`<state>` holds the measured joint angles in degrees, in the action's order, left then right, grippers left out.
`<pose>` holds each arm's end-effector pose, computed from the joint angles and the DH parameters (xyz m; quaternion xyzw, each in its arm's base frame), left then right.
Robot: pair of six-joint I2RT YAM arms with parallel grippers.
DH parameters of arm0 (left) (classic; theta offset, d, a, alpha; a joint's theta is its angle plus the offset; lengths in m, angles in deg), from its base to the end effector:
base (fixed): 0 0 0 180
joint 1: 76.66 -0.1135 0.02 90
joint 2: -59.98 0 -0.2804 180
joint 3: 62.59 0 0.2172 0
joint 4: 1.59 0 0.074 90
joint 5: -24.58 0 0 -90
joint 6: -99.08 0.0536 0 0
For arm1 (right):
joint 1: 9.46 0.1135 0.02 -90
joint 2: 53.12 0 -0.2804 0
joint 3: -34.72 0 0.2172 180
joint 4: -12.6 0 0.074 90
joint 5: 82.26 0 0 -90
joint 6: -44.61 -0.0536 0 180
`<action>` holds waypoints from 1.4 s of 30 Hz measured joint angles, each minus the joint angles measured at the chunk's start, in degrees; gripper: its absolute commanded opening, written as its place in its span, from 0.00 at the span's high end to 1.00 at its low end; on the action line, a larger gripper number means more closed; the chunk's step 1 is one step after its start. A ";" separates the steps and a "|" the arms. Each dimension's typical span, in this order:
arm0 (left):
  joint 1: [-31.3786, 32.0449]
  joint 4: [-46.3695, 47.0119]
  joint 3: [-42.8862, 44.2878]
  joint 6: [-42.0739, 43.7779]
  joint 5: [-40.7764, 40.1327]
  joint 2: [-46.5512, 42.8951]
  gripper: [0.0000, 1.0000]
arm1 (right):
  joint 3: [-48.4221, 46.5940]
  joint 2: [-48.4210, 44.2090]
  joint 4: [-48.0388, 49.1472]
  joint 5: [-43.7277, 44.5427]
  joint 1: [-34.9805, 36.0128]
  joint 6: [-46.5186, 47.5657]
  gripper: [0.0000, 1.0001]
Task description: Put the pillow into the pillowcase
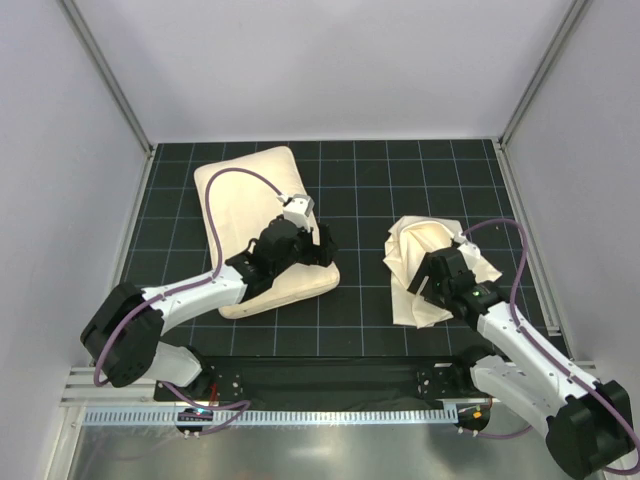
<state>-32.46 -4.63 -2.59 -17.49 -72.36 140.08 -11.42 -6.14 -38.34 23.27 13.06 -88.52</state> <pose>0.2144 -0.1994 0.2651 0.0947 0.8283 -0.2773 0.4776 0.1197 0.0341 0.2166 0.2110 0.9132 0.0686 0.3418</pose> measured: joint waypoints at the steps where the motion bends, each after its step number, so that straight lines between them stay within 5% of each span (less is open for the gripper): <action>1: -0.02 0.00 0.00 0.00 0.02 0.00 0.16 | 1.51 1.38 0.74 -0.35 0.31 -0.33 0.26; 2: -0.02 0.02 0.00 0.00 0.02 0.00 0.16 | 1.97 2.01 1.03 -0.48 0.59 -0.39 0.33; 4: 0.00 0.00 0.00 0.00 0.07 0.00 0.16 | 2.80 3.80 1.97 -0.70 1.01 -0.07 0.69; 7: 0.00 0.00 0.00 0.00 0.13 0.00 0.17 | 2.78 5.95 3.89 -1.11 1.16 0.00 0.96; 8: 0.00 0.00 0.00 -0.02 0.15 0.00 0.16 | 2.58 6.40 4.33 -1.14 1.16 0.13 0.96; 14: 0.00 0.00 0.02 -0.02 0.42 0.00 0.16 | -6.19 10.01 2.21 -0.44 1.27 2.69 0.96; 19: 0.00 0.00 0.07 0.00 0.57 0.04 0.16 | -29.59 17.42 -0.42 0.17 1.27 7.10 0.92; 20: 0.00 0.00 0.07 0.00 0.57 0.04 0.16 | -34.77 19.52 0.28 0.02 1.29 7.87 0.51; 21: 0.00 0.00 0.07 0.00 0.57 0.04 0.16 | -39.54 21.51 0.17 -0.07 1.29 8.52 0.40; 23: 0.00 0.00 0.09 0.00 0.57 0.04 0.16 | -49.05 26.14 0.59 -0.68 1.31 10.29 0.26; 26: -0.02 -0.04 0.09 0.00 0.55 0.04 0.13 | -57.46 31.01 0.50 -2.12 1.38 12.02 0.24; 30: 0.00 -0.17 0.15 0.00 0.52 0.04 0.12 | -54.27 31.21 1.46 -4.63 1.36 13.62 0.24; 38: 0.00 -1.75 0.39 -1.77 -4.02 0.07 0.12 | -26.40 24.74 8.13 -10.62 2.82 15.04 0.30; 42: -0.02 -3.80 0.35 -3.26 -9.57 -0.42 0.06 | -21.05 27.82 10.60 -12.00 7.37 15.34 0.30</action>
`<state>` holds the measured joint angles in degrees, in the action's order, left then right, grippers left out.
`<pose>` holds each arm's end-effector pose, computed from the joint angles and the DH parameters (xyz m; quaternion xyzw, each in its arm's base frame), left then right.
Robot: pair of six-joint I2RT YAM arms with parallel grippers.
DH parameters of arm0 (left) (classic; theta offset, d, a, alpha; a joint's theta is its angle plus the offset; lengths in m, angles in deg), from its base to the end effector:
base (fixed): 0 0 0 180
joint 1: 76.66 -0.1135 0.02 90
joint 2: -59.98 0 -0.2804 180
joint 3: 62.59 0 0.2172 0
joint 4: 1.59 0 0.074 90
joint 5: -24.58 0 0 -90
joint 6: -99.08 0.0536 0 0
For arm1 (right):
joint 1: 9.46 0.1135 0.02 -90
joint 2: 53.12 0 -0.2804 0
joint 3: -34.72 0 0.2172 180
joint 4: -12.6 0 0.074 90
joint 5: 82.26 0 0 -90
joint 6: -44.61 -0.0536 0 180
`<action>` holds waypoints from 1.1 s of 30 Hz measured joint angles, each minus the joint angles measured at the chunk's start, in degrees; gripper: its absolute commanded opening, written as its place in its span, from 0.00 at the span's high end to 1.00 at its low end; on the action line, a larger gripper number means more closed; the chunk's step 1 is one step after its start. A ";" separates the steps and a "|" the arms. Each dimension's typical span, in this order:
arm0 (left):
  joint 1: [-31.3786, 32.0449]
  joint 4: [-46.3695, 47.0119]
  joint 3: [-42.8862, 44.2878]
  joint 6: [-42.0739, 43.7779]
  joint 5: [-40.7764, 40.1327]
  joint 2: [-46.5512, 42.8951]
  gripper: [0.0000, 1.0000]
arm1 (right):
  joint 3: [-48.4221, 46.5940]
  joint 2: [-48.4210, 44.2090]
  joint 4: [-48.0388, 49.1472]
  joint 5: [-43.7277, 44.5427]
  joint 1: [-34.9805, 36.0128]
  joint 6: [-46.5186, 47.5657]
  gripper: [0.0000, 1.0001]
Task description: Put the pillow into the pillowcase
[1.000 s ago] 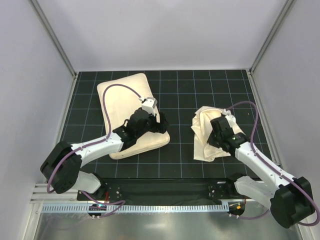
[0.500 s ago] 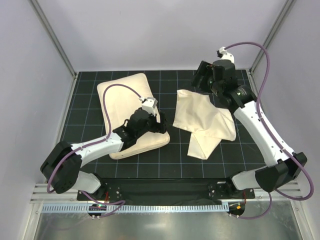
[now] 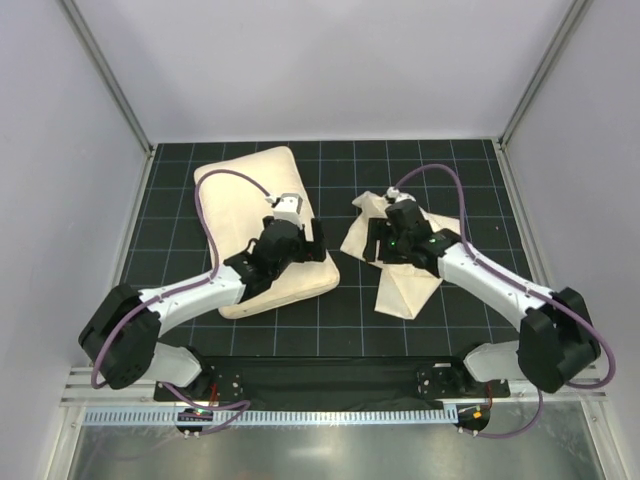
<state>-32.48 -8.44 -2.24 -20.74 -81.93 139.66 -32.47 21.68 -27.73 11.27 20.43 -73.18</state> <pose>0.2166 -0.1893 0.2621 0.0297 0.8430 -0.2175 0.4911 0.2159 0.1203 0.2607 -0.0060 0.9330 0.1478 0.3281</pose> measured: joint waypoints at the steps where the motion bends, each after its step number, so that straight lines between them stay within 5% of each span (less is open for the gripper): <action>1: -0.11 -0.52 -0.07 -0.28 -1.36 -0.42 0.05 | -0.02 1.62 1.09 -0.09 1.05 0.22 0.30; 8: -3.89 -1.36 -1.81 -3.72 -5.81 -5.16 0.04 | -7.69 15.69 2.97 1.49 5.18 0.70 0.17; 17: -5.09 -3.15 -1.86 -5.75 -6.45 -5.38 0.05 | -17.81 29.77 1.77 6.80 5.27 -1.49 0.18; 19: -5.09 -3.15 -1.90 -5.77 -6.40 -5.38 0.06 | -18.71 32.48 1.33 7.87 5.27 -1.95 0.25; 22: -5.09 -3.21 -1.92 -5.73 -6.23 -5.38 0.06 | -19.39 33.73 1.01 8.85 5.31 -2.08 0.65; 25: -5.09 -3.37 -1.92 -5.66 -5.77 -5.38 0.07 | -19.10 33.59 0.55 8.90 5.40 -2.45 0.89; 27: -5.09 -3.39 -1.92 -5.51 -4.83 -5.38 0.07 | -17.75 32.46 0.52 8.79 5.40 -2.34 0.96; 33: -5.07 -1.92 -1.86 -4.28 1.22 -4.37 0.09 | -10.23 16.57 -2.05 8.39 5.42 -2.23 0.96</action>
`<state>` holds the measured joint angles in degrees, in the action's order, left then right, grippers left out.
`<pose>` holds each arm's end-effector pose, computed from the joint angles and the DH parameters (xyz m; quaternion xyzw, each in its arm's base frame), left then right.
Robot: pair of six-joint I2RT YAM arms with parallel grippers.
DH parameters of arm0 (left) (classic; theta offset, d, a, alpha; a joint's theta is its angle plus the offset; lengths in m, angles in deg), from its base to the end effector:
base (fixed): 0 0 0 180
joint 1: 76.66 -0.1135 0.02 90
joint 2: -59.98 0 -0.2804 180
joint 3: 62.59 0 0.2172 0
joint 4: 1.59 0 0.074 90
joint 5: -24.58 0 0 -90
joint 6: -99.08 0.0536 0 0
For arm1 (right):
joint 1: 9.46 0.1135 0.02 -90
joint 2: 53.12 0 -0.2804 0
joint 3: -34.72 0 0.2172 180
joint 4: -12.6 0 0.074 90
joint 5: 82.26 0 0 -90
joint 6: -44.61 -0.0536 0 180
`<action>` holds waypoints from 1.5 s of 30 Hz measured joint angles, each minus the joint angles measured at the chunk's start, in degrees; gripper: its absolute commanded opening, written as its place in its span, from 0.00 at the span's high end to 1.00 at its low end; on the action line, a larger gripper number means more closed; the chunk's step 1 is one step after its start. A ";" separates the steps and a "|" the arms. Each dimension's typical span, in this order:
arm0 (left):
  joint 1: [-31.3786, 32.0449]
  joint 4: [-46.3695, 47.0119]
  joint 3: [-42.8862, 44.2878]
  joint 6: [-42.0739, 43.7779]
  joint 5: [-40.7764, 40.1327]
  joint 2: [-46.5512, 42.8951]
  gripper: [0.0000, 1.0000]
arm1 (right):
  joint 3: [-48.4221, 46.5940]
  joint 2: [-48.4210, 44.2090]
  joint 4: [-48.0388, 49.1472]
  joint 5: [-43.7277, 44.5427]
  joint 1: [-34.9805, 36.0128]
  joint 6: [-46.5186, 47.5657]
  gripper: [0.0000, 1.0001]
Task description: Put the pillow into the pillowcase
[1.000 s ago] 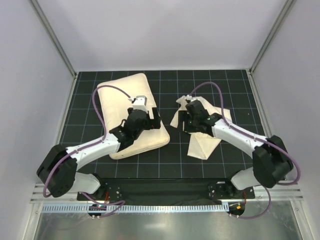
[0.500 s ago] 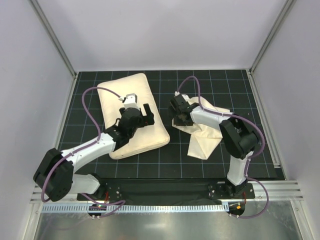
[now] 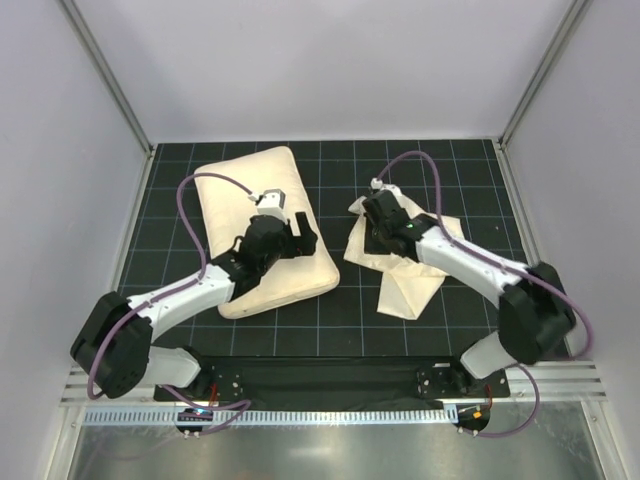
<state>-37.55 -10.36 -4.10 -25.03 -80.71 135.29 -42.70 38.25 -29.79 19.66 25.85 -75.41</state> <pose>0.2186 -0.1595 0.2676 -0.0343 0.8409 -0.2246 0.4911 0.2574 0.1687 0.2362 -0.0139 0.9524 0.0718 0.2961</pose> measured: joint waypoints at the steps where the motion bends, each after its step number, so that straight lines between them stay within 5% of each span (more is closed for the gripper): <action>1: 0.02 0.17 0.02 0.07 0.90 0.50 0.09 | 0.35 -3.63 -0.66 -0.04 0.00 0.02 0.96; 5: 0.15 0.94 0.04 0.48 4.90 2.14 0.09 | 0.31 -14.91 -1.57 -0.04 0.00 0.42 0.96; 8: 0.57 1.70 0.04 1.18 6.75 2.51 0.10 | 1.25 -20.37 -2.03 -0.09 0.00 0.59 0.63; 9: 0.70 1.99 0.04 1.38 7.10 2.51 0.10 | 1.81 -21.46 -2.05 -0.11 0.00 0.63 0.41; 15: 1.05 2.93 0.02 1.79 7.85 2.25 0.10 | 2.34 -15.37 -2.27 -0.66 0.00 0.81 0.22; 16: 1.05 3.10 0.00 1.84 7.85 2.01 0.09 | 2.34 -13.05 -2.16 -0.76 0.00 0.52 0.11; 19: 1.03 3.50 -0.20 2.03 7.82 0.76 0.10 | 1.66 -6.01 -2.16 -0.66 0.00 -0.20 0.09; 27: 1.29 4.55 -0.20 2.86 8.04 0.13 0.10 | -7.19 11.15 -1.46 1.09 0.28 -1.31 0.11; 34: 1.70 4.57 -0.20 3.06 8.37 0.13 0.10 | -8.04 16.24 -1.01 3.72 0.37 -1.86 0.16; 35: 1.70 4.57 -0.20 3.06 8.41 0.13 0.10 | -8.26 16.37 -1.03 4.00 0.37 -2.01 0.20; 39: 1.75 4.57 -0.20 3.06 8.46 0.13 0.10 | -8.35 16.72 0.26 4.96 0.17 -2.45 0.70; 40: 1.75 4.57 -0.20 3.06 8.46 0.15 0.09 | -8.13 16.74 0.94 5.03 0.04 -2.45 0.89; 41: 1.75 4.57 -0.20 3.08 8.46 0.15 0.09 | -7.91 16.74 1.62 5.01 -0.15 -2.32 0.96; 45: 1.75 4.57 -0.20 3.08 8.55 0.17 0.09 | -6.10 15.65 4.31 4.76 -0.81 -2.56 0.96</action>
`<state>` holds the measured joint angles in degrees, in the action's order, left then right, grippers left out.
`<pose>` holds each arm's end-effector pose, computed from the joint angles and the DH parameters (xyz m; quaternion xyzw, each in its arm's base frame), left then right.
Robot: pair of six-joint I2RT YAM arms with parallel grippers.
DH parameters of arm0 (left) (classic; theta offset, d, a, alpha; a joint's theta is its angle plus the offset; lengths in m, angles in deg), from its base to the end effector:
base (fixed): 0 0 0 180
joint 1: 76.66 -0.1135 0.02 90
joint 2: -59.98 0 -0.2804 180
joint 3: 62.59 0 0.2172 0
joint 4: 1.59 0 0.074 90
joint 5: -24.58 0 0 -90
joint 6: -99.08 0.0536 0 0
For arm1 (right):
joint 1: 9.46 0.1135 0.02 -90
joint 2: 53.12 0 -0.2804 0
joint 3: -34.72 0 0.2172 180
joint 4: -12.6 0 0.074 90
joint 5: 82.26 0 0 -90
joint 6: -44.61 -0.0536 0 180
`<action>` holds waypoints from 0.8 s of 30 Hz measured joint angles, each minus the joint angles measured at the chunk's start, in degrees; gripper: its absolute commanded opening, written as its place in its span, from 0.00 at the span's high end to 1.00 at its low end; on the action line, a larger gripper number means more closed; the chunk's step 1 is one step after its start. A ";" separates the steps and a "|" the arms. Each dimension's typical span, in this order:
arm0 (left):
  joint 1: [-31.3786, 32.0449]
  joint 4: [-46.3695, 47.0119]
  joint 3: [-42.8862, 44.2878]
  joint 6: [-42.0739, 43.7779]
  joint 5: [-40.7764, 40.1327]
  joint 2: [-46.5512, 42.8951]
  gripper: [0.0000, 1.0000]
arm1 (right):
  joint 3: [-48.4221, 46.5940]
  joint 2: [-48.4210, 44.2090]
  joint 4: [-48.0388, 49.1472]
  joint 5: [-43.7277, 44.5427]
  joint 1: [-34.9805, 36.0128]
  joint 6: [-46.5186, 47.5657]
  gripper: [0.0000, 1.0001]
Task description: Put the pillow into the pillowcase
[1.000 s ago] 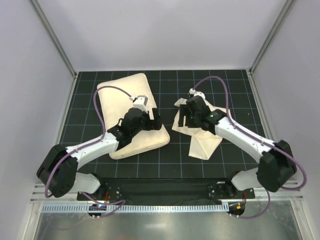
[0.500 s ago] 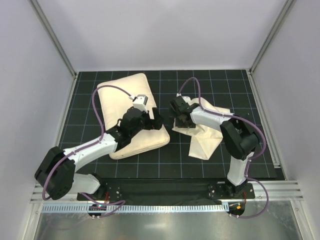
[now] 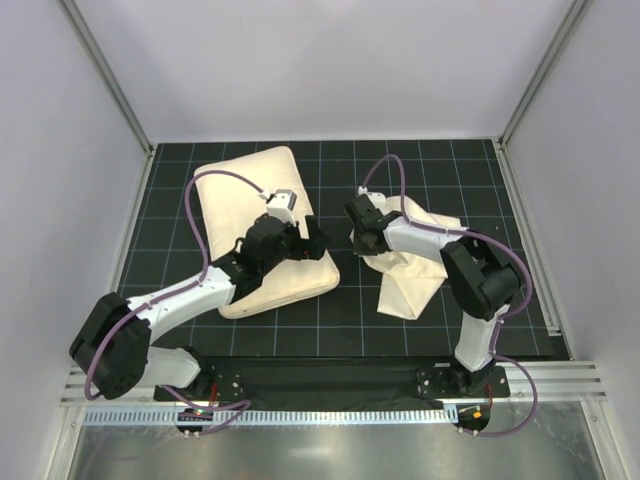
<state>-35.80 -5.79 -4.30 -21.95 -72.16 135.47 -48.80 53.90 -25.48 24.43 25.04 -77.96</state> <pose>0.2126 -0.1756 0.2743 0.0377 0.8245 -0.2909 0.4839 0.3062 0.1917 0.1848 0.0195 0.9596 0.0169 0.2802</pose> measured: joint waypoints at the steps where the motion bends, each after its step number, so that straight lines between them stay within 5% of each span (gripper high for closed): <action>1: 0.00 0.02 0.00 0.00 0.09 0.07 0.09 | 1.18 -0.87 0.63 -0.17 -0.13 0.20 0.96; 7: 0.07 0.37 0.02 0.13 2.25 1.66 0.09 | 10.05 -15.69 -1.18 -3.87 -0.46 1.14 0.96; 14: 0.98 1.75 0.07 0.72 7.28 3.06 0.09 | 7.56 -37.86 -5.97 -7.10 -0.55 2.99 0.96; 24: 4.46 4.28 2.75 3.52 14.01 6.60 0.09 | 2.93 -42.45 -14.16 -10.10 -0.55 4.50 0.96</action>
<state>-31.34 -1.51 -1.54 -18.43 -58.15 142.07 -45.87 11.45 -39.65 14.33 24.49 -73.46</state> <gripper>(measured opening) 0.910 0.071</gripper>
